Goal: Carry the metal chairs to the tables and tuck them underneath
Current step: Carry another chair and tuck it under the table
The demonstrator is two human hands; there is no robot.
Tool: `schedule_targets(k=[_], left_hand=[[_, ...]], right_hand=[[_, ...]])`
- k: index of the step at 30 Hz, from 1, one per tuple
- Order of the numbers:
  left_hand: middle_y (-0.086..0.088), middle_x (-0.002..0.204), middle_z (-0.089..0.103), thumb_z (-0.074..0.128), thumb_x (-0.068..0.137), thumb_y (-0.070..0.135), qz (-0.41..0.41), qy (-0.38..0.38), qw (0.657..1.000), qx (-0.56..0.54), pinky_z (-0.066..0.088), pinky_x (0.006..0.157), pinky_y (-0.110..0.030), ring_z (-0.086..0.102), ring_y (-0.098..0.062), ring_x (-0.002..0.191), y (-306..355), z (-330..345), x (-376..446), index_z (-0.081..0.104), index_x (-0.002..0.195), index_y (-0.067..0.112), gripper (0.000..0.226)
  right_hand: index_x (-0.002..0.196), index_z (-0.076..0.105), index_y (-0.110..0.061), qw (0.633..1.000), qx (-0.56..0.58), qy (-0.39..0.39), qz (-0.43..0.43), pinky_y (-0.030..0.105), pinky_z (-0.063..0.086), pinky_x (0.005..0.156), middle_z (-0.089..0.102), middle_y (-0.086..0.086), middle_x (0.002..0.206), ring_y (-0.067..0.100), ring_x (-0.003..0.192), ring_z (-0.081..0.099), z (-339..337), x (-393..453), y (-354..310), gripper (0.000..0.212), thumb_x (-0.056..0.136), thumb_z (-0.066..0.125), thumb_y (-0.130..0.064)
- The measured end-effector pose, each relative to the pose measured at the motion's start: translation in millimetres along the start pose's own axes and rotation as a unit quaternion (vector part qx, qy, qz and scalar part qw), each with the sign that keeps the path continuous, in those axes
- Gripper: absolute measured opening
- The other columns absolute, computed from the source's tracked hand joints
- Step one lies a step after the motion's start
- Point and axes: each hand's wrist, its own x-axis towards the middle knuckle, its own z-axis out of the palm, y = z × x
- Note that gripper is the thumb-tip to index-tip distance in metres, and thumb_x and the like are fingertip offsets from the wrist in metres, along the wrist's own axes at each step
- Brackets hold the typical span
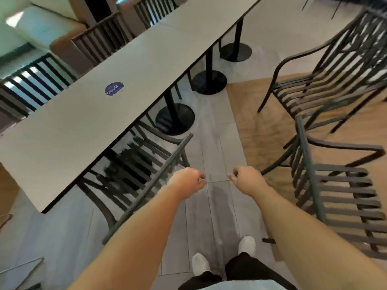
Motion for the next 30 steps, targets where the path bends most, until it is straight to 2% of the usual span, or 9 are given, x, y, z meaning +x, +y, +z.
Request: schedule_targets(k=[3,8,13,18,22,24,27,30], left_hand=[[-0.003,0.116,0.070,0.047,0.106,0.047,0.041,-0.020,0.999,0.009,0.057,0.091,-0.046,0.066,-0.026,0.105,42.9,-5.6,29.8,0.067,0.128,0.024,0.037],[-0.002,0.126,0.068,0.045,0.107,0.050,0.090,-0.049,0.994,0.036,0.055,0.094,-0.045,0.064,-0.026,0.110,131.5,-14.8,82.4,0.061,0.138,0.025,0.043],[-0.003,0.131,0.067,0.046,0.108,0.047,0.164,-0.066,0.983,0.051,0.053,0.097,-0.043,0.063,-0.025,0.115,213.0,-21.3,121.3,0.058,0.143,0.023,0.044],[-0.007,0.131,0.064,0.049,0.108,0.042,0.251,-0.073,0.961,0.088,0.050,0.097,-0.038,0.060,-0.027,0.118,262.5,-26.3,158.0,0.061,0.141,0.017,0.043],[-0.005,0.129,0.058,0.050,0.107,0.043,0.319,-0.076,0.937,0.120,0.049,0.095,-0.036,0.058,-0.025,0.118,283.2,-29.0,198.5,0.057,0.145,0.020,0.045],[-0.003,0.136,0.054,0.053,0.105,0.045,0.345,-0.080,0.926,0.128,0.050,0.100,-0.038,0.052,-0.023,0.125,287.5,-26.8,219.9,0.052,0.150,0.023,0.049],[-0.002,0.146,0.048,0.057,0.103,0.046,0.388,-0.093,0.906,0.141,0.047,0.109,-0.042,0.044,-0.024,0.136,291.8,-23.3,244.2,0.046,0.154,0.026,0.056],[-0.003,0.156,0.040,0.059,0.102,0.042,0.437,-0.114,0.876,0.168,0.039,0.118,-0.043,0.033,-0.025,0.146,294.5,-20.3,263.2,0.041,0.157,0.025,0.061]], right_hand=[[0.096,0.064,-0.016,0.998,0.029,0.038,0.047,0.042,0.055,0.079,0.069,0.009,0.094,0.031,0.089,0.064,-20.3,-5.4,45.0,0.037,0.104,0.047,-0.048],[0.097,0.060,-0.017,0.988,0.049,0.110,0.094,0.038,0.046,0.068,0.066,0.006,0.092,0.031,0.089,0.064,-55.1,-10.8,120.5,0.034,0.104,0.046,-0.047],[0.096,0.062,-0.019,0.967,0.091,0.181,0.156,0.041,0.055,0.077,0.064,0.002,0.092,0.025,0.088,0.063,-81.0,-23.6,180.0,0.030,0.104,0.049,-0.045],[0.100,0.060,-0.020,0.949,0.123,0.185,0.222,0.041,0.054,0.079,0.064,0.002,0.098,0.025,0.092,0.061,-82.3,-33.9,219.6,0.030,0.103,0.050,-0.049],[0.110,0.058,-0.025,0.932,0.183,0.150,0.274,0.038,0.054,0.084,0.062,-0.002,0.107,0.020,0.094,0.060,-72.1,-35.8,235.8,0.032,0.102,0.051,-0.054],[0.108,0.058,-0.029,0.921,0.220,0.137,0.290,0.036,0.052,0.080,0.063,-0.004,0.105,0.015,0.090,0.058,-69.3,-36.8,236.8,0.033,0.100,0.050,-0.060],[0.103,0.054,-0.032,0.882,0.301,0.146,0.332,0.034,0.050,0.077,0.063,-0.008,0.099,0.016,0.092,0.060,-62.3,-38.2,230.6,0.032,0.097,0.053,-0.064],[0.101,0.060,-0.030,0.867,0.324,0.141,0.352,0.034,0.053,0.074,0.067,-0.008,0.095,0.012,0.086,0.062,-49.5,-37.8,223.4,0.045,0.091,0.052,-0.074]])
